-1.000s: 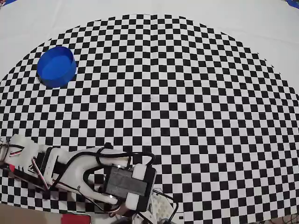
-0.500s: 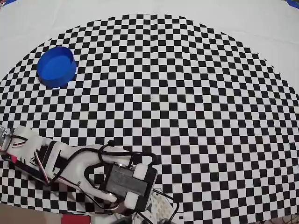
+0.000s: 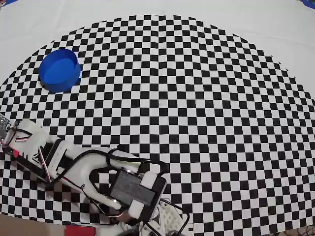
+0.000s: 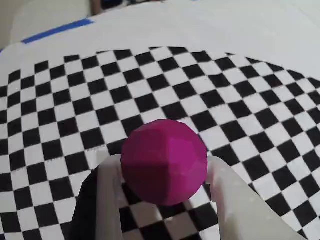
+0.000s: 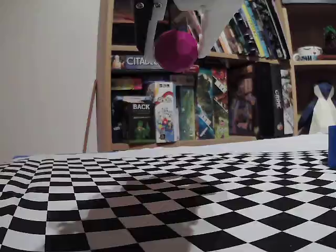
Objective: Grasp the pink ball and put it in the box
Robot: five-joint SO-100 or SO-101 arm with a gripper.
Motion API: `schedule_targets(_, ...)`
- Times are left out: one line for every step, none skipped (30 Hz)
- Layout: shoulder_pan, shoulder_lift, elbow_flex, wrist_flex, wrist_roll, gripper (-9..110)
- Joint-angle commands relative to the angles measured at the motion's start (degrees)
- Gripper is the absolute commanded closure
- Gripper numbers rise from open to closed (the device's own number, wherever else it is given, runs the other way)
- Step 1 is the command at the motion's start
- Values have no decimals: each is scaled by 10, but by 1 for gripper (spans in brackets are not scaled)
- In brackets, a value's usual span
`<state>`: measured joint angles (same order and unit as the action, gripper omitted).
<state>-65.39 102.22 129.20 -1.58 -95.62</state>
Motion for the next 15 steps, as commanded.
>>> schedule_targets(15, -2, -46, -3, 0, 101)
schedule_targets(17, -6, -49, -3, 0, 101)
schedule_targets(19, -10, -54, -3, 1, 101)
schedule_targets(22, -13, -57, -3, 1, 101)
schedule_targets(24, -18, -60, -3, 1, 101)
schedule_targets(27, -20, -62, -3, 2, 101)
schedule_targets(30, -24, -63, -3, 2, 101)
schedule_targets(33, -26, -65, -3, 2, 101)
schedule_targets(35, -29, -67, -3, 2, 101)
schedule_targets(38, -33, -69, -3, 2, 101)
schedule_targets(40, -35, -71, -3, 2, 101)
schedule_targets(42, -38, -75, -3, 2, 101)
schedule_targets(44, -41, -78, -3, 2, 101)
schedule_targets(47, -44, -82, -3, 2, 101)
schedule_targets(49, -48, -86, -3, 2, 101)
